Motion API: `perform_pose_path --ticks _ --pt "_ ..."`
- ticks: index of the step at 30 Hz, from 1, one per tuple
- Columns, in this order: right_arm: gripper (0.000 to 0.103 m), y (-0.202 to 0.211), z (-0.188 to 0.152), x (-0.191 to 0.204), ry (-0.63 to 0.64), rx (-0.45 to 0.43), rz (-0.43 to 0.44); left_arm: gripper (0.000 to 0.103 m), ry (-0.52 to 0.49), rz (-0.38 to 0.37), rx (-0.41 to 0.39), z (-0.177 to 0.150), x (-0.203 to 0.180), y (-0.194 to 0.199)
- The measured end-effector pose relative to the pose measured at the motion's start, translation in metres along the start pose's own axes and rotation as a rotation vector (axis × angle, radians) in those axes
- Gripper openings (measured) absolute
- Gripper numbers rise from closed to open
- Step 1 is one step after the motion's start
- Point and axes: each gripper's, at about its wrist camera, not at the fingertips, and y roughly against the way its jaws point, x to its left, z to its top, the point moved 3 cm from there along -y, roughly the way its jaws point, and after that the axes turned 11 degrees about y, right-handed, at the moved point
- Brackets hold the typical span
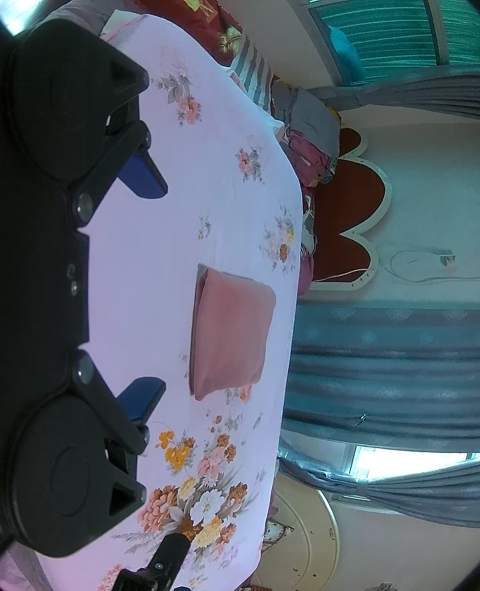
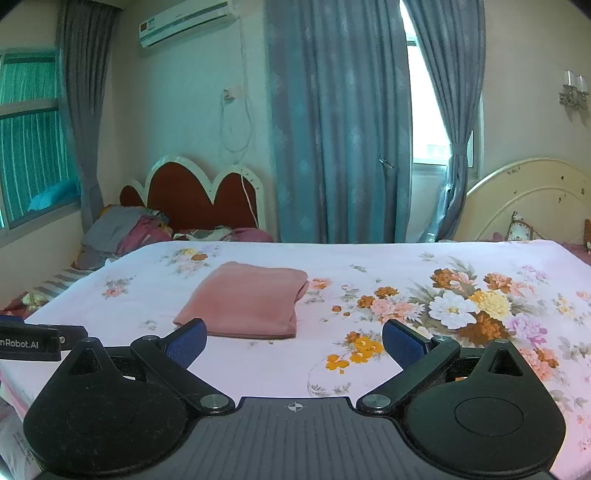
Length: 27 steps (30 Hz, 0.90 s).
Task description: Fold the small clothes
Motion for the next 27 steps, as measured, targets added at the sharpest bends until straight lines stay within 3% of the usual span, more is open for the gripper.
perform_pose_path --ticks 27 --pt "0.100 -0.017 -0.002 -0.003 0.000 0.009 0.030 0.103 0.008 0.020 -0.008 0.009 0.004 -0.005"
